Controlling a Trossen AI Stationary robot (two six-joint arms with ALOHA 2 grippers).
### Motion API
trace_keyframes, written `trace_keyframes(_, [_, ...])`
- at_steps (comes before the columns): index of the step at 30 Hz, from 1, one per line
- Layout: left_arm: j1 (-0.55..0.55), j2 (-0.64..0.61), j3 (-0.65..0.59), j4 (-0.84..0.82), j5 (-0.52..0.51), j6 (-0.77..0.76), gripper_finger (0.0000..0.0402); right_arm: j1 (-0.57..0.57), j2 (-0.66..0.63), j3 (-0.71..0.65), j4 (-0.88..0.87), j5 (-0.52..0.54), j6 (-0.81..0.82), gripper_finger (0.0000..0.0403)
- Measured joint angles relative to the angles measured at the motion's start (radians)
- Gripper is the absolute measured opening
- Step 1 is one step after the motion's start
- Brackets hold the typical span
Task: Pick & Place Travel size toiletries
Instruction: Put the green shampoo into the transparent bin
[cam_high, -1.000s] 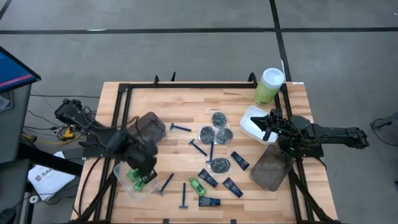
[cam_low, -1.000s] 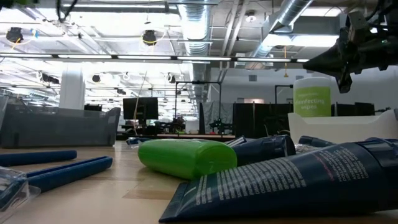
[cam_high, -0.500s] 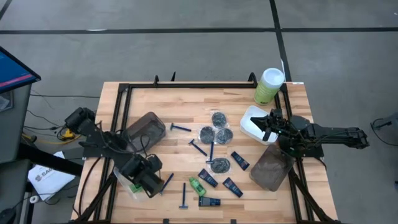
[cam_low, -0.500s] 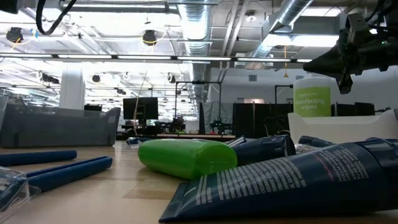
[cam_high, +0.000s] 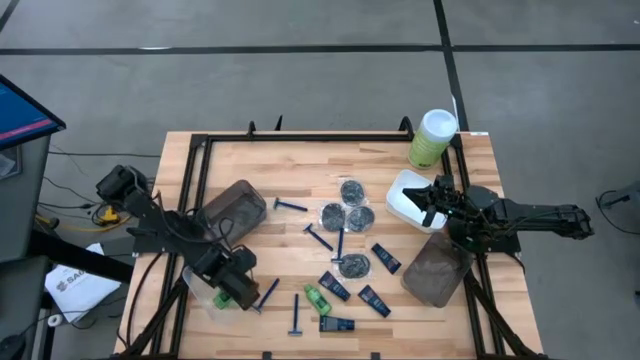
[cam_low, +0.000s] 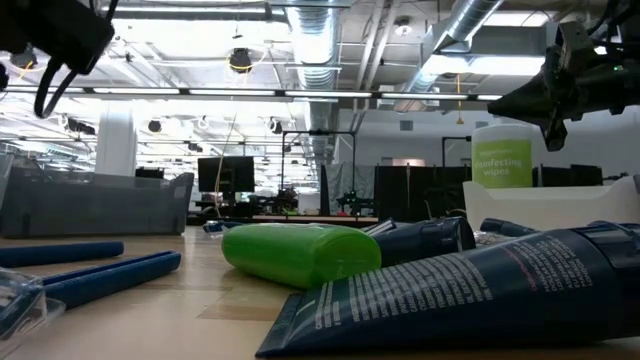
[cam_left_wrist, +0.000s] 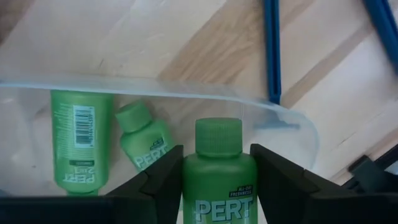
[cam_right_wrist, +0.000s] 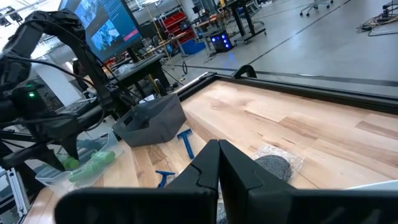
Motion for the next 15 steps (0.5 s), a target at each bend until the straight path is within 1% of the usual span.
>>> trace_keyframes(7, [-0.005, -0.068, -0.135, 0.165, 0.0, -0.079, 0.0167, 0.0, 0.0, 0.0, 0.002, 0.0, 0.0, 0.0])
trace_keyframes(11, [-0.005, -0.078, -0.179, 0.177, 0.016, -0.079, 0.0167, 0.0, 0.0, 0.0, 0.003, 0.0, 0.0, 0.0])
trace_keyframes(15, [-0.005, -0.078, -0.187, 0.191, 0.027, -0.078, 0.0167, 0.0, 0.0, 0.0, 0.004, 0.0, 0.0, 0.0])
